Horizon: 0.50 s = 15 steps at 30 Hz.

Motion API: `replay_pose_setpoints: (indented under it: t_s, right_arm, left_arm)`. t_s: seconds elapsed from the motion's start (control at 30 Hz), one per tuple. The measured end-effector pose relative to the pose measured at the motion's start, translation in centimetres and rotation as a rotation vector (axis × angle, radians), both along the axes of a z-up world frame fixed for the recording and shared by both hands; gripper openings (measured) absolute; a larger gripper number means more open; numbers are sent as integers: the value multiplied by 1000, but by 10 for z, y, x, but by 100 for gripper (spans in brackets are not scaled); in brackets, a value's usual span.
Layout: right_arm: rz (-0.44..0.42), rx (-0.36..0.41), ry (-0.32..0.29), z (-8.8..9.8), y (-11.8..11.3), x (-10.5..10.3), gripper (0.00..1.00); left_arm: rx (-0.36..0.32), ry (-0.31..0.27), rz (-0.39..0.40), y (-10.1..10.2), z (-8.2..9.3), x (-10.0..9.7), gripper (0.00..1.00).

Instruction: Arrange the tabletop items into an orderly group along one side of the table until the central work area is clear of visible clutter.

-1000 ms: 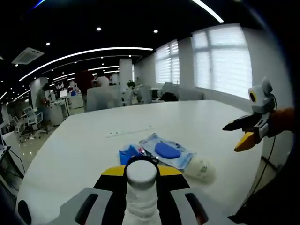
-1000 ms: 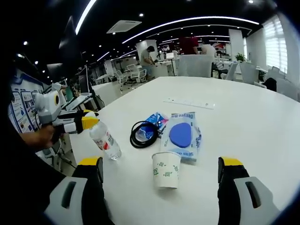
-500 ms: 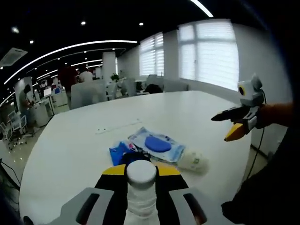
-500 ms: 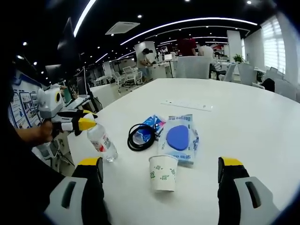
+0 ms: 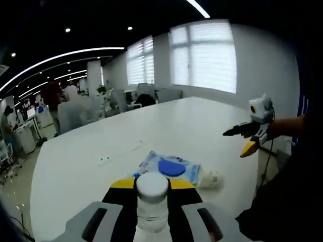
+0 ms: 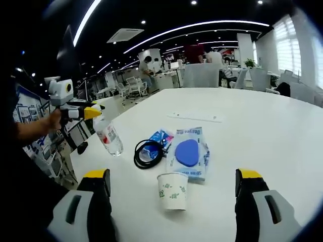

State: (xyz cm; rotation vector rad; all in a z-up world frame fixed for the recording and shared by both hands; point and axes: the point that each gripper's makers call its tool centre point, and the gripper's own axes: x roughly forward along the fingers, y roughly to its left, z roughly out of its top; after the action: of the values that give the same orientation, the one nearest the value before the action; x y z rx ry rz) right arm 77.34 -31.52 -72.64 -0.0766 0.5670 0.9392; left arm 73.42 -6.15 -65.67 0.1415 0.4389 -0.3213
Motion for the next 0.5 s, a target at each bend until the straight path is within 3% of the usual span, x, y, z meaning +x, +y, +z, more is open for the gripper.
replay_pose_setpoints:
  t_s: [0.2,0.5]
  right_arm:
    - [-12,-57,6,-9,-1,1,100]
    - [-61,-44,-23,-3,-2,9,100]
  left_arm:
    - [8,-7,-87,17,17,30,17]
    - [-45,-9,-160,48,18,74,17]
